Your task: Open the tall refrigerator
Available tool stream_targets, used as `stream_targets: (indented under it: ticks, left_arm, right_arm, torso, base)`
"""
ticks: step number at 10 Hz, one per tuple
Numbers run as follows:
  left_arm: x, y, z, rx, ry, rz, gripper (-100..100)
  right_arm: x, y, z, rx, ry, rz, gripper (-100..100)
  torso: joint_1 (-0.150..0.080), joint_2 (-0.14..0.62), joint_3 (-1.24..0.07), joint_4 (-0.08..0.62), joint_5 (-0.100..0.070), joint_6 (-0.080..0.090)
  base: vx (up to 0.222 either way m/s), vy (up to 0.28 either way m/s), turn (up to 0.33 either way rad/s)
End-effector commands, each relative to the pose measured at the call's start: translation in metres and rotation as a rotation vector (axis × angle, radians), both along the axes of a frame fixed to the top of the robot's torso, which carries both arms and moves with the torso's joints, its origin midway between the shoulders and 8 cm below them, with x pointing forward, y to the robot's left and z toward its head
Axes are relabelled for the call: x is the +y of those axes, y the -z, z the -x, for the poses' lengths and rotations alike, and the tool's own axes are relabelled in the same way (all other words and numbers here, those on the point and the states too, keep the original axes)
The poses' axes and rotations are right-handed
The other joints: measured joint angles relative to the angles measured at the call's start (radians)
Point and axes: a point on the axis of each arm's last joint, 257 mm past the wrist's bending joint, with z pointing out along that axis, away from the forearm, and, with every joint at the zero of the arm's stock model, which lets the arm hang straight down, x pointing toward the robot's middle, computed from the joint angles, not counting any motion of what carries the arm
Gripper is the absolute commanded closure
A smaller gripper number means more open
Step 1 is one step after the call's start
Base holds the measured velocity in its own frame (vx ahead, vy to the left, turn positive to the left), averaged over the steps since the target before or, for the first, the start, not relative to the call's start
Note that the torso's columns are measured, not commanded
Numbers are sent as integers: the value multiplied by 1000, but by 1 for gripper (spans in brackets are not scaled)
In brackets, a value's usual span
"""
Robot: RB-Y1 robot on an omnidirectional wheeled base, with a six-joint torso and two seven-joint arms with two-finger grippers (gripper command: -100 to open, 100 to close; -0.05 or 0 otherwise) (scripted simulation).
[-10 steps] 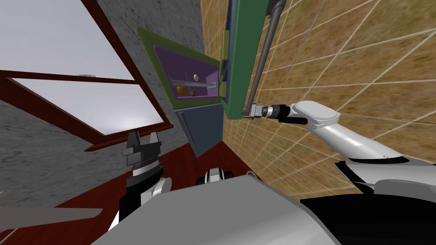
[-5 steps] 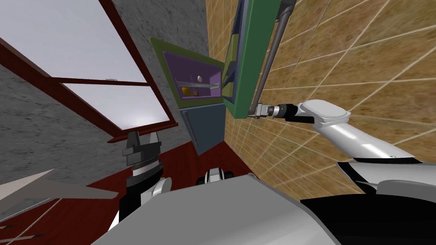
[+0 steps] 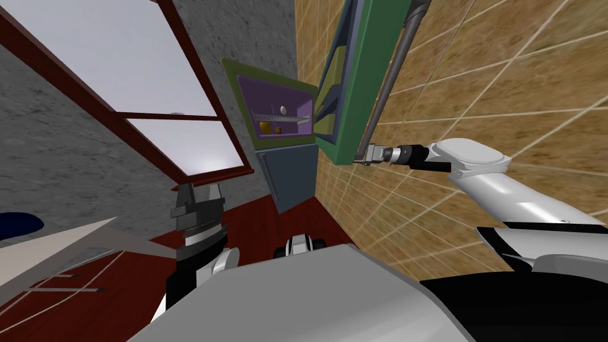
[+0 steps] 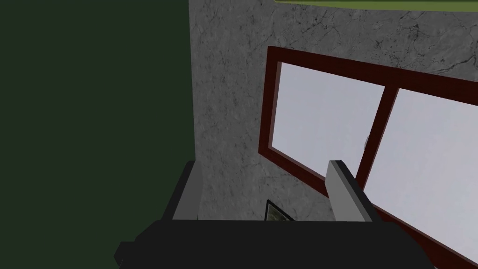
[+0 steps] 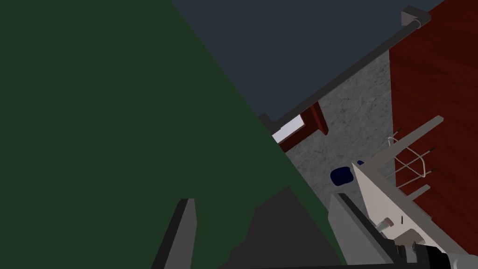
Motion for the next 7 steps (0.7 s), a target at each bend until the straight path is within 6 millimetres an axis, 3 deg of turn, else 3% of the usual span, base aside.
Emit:
stream_targets:
  ticks: [1,2,3,7]
  left_arm:
    - [0,0,0,0,0,0,0]
    - [0,0,0,0,0,0,0]
    - [0,0,0,0,0,0,0]
    - [0,0,0,0,0,0,0]
  right_arm:
    - [-20,-17,9,-46,-2,16,100]
    - [-24,-13,11,-31,-4,13,100]
    - [-28,-19,8,-18,25,15,-100]
    - [-45,-49,1,-19,91,6,-100]
  torso:
    - [-3,3,1,1,1,-4]
    - [-2,2,1,0,0,-2]
    - [0,1,0,1,0,3]
    - [5,6,2,7,8,0]
  base:
    - [-99,-102,444]
    - [-52,-38,159]
    - [-80,-49,187]
    - [-113,-53,175]
